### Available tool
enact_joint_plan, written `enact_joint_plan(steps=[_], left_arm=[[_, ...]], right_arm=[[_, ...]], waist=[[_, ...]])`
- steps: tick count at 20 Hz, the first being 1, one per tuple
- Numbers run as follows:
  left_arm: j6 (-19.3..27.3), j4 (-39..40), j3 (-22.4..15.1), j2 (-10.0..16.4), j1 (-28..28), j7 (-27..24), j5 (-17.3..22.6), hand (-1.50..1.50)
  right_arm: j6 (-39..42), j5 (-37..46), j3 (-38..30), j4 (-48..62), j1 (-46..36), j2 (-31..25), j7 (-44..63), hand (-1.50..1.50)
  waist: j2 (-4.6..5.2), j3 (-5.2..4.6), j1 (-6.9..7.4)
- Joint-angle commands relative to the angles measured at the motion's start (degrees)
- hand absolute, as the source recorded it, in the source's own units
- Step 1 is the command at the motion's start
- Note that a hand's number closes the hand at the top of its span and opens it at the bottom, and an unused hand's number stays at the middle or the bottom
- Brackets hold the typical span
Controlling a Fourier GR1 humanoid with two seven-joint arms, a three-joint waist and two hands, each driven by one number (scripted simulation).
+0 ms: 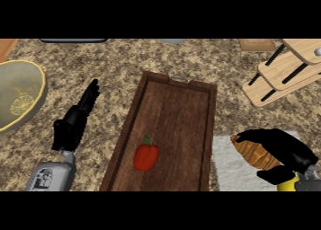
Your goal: Pick the croissant from the placemat and place it in the tiered shelf
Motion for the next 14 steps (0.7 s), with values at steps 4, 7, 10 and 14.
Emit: enact_joint_plan(steps=[4, 7, 10, 14], left_arm=[[-0.9, 0.2, 1.3, 0.5, -0.5, 0.5, 0.5, 0.00], [0.0, -4.1, -0.5, -1.1, 2.2, 3.0, -0.4, 0.00], [-0.6, -4.6, -0.8, -0.6, 3.9, 1.7, -0.6, 0.00], [0.9, -2.4, -0.1, -1.5, -0.8, 3.5, -1.1, 0.00]], right_arm=[[-6.1, 4.3, 1.2, 0.4, 3.0, -2.9, -7.8, 1.50], [-2.6, 2.6, -2.0, -0.6, -0.2, -2.8, -7.3, 1.50], [-2.6, 1.3, -2.8, -9.7, 8.4, -1.1, -3.8, 1.50], [-3.6, 2.2, -3.9, -20.5, 19.5, -0.3, 0.4, 1.50]], waist=[[0.00, 0.05, -0.09], [-0.02, 0.04, 0.05], [-0.13, 0.03, -0.26], [-0.21, 0.01, -1.16]])
